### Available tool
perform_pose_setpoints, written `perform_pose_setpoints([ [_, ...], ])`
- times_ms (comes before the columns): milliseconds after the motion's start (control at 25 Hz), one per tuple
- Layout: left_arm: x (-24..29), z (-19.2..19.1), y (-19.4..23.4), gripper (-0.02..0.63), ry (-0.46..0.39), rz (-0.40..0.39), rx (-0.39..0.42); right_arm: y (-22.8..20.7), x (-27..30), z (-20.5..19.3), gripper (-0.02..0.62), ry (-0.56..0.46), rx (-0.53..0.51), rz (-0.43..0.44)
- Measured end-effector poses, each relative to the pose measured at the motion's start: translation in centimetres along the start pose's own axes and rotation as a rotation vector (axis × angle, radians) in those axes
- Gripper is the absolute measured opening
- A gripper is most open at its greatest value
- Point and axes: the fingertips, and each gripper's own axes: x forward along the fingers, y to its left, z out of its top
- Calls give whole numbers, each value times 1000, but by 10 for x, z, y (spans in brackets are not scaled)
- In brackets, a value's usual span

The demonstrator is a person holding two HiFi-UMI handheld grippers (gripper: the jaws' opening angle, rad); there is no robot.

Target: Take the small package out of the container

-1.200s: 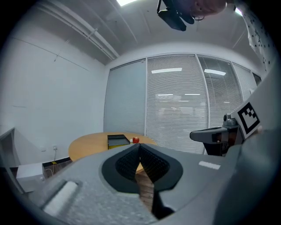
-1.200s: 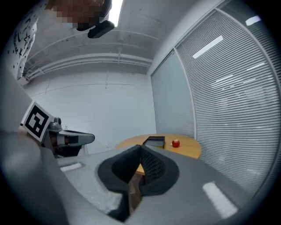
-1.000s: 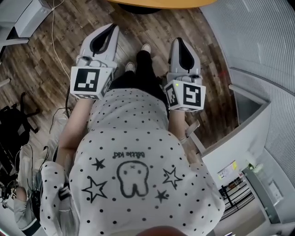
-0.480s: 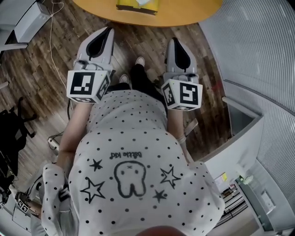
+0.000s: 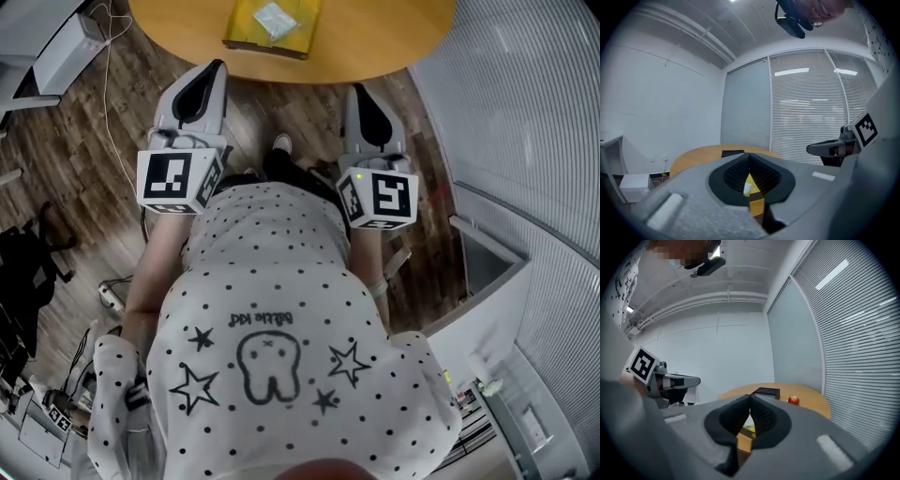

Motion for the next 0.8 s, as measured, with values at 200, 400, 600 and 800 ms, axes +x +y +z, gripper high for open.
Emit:
perform_pose_setpoints([
  [200, 14, -1, 15, 3, 12, 63, -24, -13, 15, -2, 5, 9, 13, 18],
  [400, -20, -5, 22, 3, 0, 76, -51, 11, 6, -8, 5, 21, -2, 41],
  [600, 21, 23, 43, 3, -19, 154, -46, -18, 64, 10, 5, 20, -2, 112],
  [800, 56, 19, 8, 3, 3, 161, -10, -72, 64, -2, 5, 20, 22, 109],
])
